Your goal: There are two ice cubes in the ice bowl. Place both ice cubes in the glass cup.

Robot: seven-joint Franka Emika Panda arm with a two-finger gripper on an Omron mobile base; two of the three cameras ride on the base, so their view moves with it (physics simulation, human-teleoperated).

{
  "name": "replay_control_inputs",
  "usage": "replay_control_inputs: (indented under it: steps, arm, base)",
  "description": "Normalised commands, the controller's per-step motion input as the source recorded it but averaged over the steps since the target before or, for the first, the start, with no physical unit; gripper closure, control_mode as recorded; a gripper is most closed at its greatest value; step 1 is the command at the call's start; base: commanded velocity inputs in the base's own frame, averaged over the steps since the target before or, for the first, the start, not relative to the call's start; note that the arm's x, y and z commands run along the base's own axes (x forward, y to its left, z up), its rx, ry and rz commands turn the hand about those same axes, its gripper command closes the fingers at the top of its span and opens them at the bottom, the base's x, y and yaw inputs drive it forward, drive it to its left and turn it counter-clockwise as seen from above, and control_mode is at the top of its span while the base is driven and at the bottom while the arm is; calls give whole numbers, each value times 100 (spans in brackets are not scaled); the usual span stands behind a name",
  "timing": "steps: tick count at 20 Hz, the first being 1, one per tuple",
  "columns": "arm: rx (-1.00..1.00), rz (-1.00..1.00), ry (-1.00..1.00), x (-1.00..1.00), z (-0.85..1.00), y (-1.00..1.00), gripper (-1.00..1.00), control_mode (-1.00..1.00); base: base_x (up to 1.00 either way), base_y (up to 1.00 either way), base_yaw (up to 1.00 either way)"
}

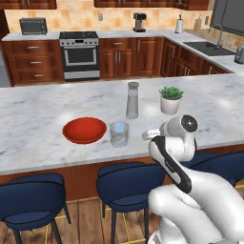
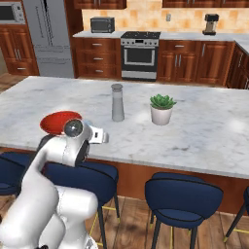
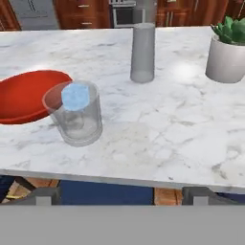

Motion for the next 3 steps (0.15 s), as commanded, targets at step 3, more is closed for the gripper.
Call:
replay_control_inputs:
  steps: [3]
  arm:
    - [-1, 2, -50, -100, 0, -98, -100, -100]
  base:
    - [0, 0, 0]
